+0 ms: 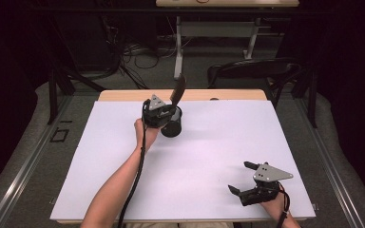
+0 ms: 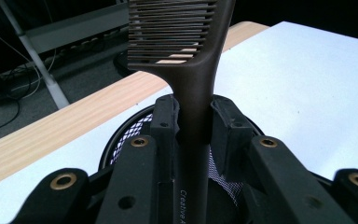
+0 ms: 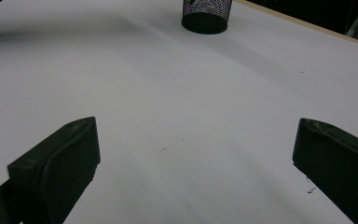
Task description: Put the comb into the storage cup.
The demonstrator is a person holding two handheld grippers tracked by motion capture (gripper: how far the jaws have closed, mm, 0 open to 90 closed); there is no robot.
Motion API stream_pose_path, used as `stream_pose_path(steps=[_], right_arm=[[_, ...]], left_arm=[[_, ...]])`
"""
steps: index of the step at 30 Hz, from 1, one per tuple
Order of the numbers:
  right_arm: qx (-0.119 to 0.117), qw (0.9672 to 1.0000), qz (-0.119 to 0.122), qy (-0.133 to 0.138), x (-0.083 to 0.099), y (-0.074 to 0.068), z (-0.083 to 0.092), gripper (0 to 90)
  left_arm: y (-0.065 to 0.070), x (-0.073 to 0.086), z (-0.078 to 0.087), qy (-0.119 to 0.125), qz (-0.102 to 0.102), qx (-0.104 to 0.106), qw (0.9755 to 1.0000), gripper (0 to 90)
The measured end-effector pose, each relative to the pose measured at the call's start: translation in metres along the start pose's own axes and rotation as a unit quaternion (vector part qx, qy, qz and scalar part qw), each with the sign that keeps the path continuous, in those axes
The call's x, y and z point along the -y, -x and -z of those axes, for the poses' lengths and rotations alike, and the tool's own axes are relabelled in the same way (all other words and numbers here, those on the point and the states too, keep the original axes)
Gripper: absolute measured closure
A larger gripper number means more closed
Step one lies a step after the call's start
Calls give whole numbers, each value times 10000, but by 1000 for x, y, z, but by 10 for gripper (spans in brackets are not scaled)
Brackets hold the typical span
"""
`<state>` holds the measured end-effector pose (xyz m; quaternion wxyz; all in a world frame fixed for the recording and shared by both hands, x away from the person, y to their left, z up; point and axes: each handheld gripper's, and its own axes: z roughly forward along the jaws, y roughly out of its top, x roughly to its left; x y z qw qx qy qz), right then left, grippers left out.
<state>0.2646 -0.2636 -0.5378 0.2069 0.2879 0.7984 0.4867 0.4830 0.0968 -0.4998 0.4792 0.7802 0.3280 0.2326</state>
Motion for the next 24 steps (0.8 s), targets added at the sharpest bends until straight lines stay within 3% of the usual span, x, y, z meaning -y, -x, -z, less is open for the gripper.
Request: stream_pose_path(steps=[21,24], right_arm=[[5,10000,1,-4,0,0,0,3],[8,10000,6,-4,0,0,0,2]], left_arm=[[0,4,-4,-277,39,45,9996,718],[-1,3,-2,-173,108,66,9998,635]])
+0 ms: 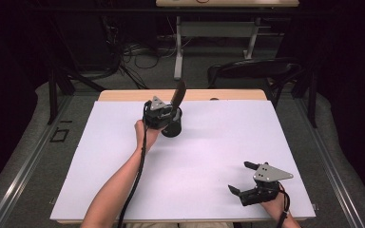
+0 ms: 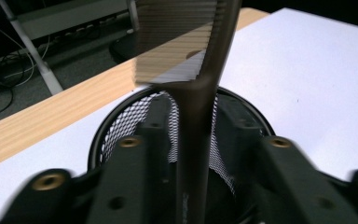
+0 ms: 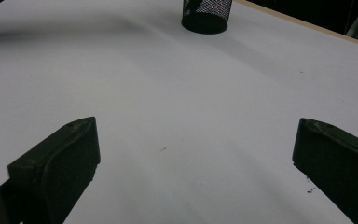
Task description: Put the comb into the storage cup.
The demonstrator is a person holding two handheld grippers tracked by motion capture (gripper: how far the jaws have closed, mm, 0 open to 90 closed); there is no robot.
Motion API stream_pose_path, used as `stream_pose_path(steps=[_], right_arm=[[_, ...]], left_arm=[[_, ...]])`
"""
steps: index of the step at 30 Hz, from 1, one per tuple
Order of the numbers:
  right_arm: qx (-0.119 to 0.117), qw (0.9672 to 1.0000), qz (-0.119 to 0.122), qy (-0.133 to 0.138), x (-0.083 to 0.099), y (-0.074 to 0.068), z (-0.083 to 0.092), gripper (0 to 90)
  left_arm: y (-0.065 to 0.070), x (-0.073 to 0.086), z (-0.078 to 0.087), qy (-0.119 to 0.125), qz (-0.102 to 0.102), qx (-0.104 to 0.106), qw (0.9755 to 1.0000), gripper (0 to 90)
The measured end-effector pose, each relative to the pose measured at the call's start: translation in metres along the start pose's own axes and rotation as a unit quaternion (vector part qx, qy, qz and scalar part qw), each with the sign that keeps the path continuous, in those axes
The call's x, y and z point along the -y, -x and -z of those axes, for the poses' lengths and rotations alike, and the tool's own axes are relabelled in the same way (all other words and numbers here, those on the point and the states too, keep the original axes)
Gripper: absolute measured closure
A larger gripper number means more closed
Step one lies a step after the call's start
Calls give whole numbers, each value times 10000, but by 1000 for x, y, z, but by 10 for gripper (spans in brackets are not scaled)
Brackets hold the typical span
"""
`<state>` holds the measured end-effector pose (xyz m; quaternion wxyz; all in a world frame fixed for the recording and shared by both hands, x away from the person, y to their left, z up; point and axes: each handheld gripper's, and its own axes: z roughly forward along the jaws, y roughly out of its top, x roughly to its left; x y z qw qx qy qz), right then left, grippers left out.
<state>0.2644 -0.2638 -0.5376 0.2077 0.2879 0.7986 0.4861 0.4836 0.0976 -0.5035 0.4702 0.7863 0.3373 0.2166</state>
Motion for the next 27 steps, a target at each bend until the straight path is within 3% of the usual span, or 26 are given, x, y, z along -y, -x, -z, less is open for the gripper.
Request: stream_pose_path(steps=[8,14,27], right_arm=[[1,10000,6,-11,0,0,0,2],[-3,10000,0,-5,0,0,-1,3],[-16,10000,-34,-5,1,1,0,3]], left_arm=[[1,-2,12,178,-35,76,9998,428],[3,-6,20,77,-138,290,9995,339],[-1,-10,37,-105,-190,285,9994,160]])
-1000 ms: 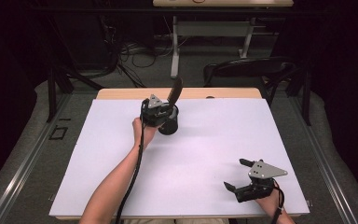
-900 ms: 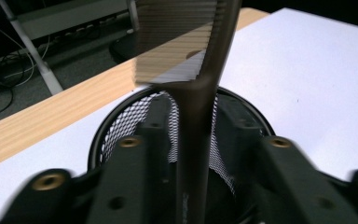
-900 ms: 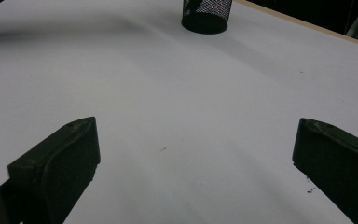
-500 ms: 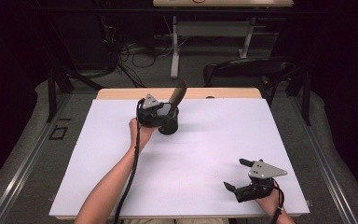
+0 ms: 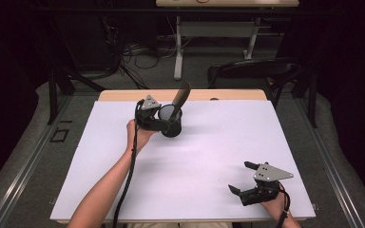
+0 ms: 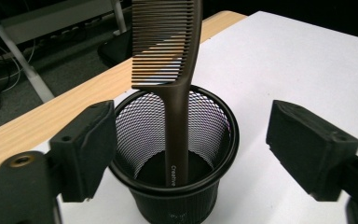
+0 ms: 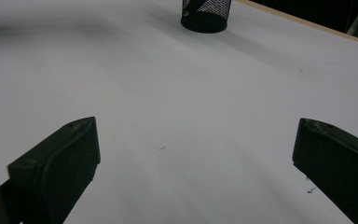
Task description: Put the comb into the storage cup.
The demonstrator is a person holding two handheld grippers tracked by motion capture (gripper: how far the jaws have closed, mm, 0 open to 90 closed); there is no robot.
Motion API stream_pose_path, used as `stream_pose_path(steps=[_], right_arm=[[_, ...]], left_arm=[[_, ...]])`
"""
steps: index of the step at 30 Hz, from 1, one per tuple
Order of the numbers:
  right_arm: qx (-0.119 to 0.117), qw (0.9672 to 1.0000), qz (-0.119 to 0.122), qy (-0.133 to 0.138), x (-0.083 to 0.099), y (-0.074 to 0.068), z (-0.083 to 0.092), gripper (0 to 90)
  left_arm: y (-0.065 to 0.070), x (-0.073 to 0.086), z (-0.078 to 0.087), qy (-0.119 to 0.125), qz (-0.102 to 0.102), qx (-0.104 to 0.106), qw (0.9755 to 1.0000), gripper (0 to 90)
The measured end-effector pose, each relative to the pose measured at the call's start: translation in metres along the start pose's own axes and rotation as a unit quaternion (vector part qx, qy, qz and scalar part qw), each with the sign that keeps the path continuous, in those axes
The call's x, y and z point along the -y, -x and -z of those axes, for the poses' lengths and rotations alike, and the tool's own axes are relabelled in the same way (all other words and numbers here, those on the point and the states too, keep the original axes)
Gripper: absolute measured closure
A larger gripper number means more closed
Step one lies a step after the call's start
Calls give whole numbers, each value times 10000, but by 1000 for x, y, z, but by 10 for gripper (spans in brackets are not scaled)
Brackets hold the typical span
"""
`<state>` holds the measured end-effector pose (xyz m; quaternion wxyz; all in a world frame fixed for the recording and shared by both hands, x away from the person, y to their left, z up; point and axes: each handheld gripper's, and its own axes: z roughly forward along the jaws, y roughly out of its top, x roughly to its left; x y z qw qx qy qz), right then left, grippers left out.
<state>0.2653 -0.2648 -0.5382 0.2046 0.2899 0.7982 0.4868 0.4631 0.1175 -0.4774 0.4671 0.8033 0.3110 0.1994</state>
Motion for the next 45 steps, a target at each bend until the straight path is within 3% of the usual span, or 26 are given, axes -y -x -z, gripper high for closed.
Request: stream_pose_path(steps=[27,45], right_arm=[[-47,10000,67,-35,-3,-4,-2,3],[-34,10000,72,-25,-2,-4,-1,2]], left_arm=[[10,2,30,-470,-179,12,9987,17],[16,23,57,-635,-161,14,9979,0]])
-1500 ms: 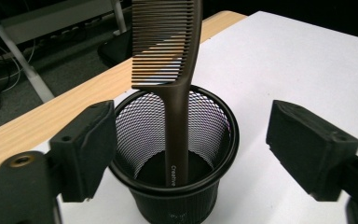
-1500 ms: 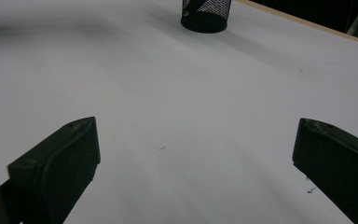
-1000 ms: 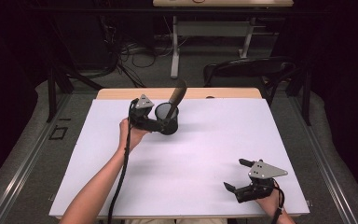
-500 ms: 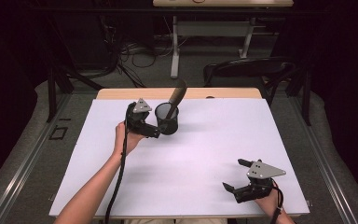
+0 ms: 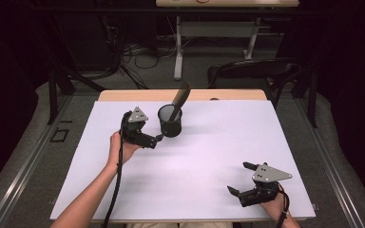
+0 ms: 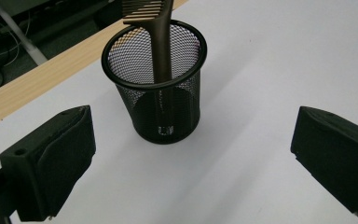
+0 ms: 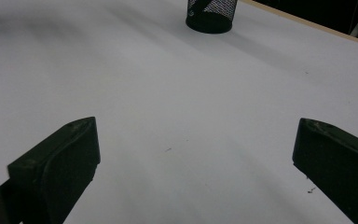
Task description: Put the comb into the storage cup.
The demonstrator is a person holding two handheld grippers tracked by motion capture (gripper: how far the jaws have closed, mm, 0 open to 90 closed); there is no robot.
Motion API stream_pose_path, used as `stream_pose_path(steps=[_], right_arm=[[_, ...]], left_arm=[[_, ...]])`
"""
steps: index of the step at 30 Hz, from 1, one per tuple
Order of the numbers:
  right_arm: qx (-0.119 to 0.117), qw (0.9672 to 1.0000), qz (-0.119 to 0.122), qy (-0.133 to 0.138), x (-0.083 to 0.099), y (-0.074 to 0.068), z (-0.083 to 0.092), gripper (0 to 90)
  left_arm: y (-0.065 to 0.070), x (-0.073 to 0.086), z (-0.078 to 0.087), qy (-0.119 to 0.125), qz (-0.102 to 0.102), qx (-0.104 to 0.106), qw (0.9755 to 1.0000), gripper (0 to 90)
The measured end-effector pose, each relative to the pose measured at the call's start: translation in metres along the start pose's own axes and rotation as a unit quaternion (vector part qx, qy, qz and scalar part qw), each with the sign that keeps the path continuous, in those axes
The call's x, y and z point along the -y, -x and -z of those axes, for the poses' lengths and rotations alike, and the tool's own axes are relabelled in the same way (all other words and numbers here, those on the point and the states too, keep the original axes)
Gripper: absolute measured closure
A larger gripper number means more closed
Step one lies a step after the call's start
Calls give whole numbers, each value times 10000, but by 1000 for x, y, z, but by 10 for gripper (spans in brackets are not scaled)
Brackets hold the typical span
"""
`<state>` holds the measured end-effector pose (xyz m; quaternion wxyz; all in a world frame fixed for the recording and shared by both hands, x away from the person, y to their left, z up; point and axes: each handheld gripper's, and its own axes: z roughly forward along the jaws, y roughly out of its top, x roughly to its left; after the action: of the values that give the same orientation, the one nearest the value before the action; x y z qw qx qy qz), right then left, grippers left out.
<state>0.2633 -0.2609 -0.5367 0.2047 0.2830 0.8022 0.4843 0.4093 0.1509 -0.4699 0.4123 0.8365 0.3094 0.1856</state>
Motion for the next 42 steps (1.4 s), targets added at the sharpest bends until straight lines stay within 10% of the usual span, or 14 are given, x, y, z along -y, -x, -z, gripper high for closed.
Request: stream_pose_path(steps=[42], right_arm=[[16,10000,-7,3,0,0,0,1]], left_arm=[[33,56,55,90,-64,1,9999,0]])
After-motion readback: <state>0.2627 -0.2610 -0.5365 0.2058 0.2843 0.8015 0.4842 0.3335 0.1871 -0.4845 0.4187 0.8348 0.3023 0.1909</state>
